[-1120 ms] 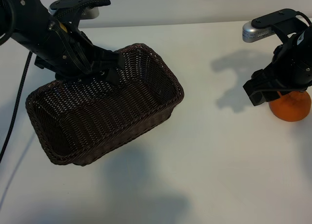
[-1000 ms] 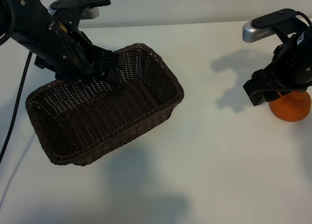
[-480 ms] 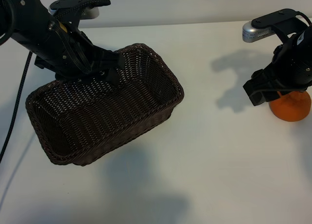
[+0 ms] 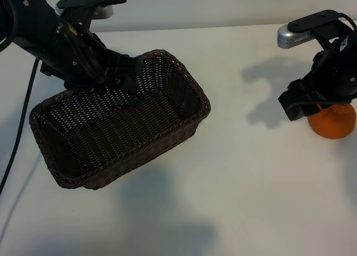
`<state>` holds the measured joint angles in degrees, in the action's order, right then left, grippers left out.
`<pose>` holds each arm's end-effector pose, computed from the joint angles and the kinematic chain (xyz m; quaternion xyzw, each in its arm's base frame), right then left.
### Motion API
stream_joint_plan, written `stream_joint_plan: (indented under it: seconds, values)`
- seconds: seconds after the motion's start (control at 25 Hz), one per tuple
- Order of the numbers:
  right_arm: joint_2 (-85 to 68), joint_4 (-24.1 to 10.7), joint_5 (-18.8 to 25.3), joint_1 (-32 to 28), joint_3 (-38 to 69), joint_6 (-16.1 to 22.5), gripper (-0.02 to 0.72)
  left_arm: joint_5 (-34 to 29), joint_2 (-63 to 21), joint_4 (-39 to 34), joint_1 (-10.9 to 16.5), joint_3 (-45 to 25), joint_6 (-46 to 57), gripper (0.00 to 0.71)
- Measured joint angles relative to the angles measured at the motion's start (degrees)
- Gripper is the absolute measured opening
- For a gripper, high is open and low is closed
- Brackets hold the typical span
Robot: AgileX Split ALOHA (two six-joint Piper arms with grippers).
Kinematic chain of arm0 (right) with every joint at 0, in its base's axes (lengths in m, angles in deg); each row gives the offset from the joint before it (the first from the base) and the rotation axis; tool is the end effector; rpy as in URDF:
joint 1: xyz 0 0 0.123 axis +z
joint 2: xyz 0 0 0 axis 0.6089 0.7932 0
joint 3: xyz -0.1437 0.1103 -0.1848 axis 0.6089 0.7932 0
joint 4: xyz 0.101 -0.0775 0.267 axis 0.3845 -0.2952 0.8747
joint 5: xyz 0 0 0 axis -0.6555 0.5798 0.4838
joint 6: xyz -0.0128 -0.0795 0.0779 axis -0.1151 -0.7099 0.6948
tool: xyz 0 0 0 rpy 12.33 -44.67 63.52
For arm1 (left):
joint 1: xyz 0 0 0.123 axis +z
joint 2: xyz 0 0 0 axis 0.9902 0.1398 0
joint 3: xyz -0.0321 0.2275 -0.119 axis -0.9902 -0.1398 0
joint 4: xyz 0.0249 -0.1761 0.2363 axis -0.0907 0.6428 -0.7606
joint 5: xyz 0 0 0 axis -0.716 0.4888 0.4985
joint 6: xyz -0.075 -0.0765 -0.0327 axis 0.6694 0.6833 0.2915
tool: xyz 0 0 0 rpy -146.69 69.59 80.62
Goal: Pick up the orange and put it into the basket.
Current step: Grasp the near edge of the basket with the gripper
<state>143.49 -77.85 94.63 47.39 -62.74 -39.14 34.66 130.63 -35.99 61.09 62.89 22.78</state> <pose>0.3413 0.0735 0.1893 -0.1284 0.9808 0.0681 0.1297 0.3613 -0.1590 0.2010 0.0884 0.9660 -0.1487 0.1922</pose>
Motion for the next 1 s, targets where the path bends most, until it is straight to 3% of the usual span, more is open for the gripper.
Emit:
stream_joint_plan:
  seconds: [0.16,0.32,0.6,0.76,1.0]
  values:
    - [0.0,0.0,0.0,0.0,0.0,0.0,0.588,-1.9,-0.3,-1.8,0.0,0.0,2.8,0.592]
    - [0.0,0.0,0.0,0.0,0.0,0.0,0.588,-3.5,-3.9,-9.8,0.0,-0.6,12.0,0.592]
    - [0.0,0.0,0.0,0.0,0.0,0.0,0.588,-5.2,-12.6,-20.8,0.0,-11.3,26.0,0.592]
    - [0.0,0.0,0.0,0.0,0.0,0.0,0.588,-3.0,-14.9,-23.3,0.0,-17.1,32.8,0.592]
    - [0.0,0.0,0.0,0.0,0.0,0.0,0.588,5.6,-15.0,-26.6,0.0,-24.5,46.5,0.592]
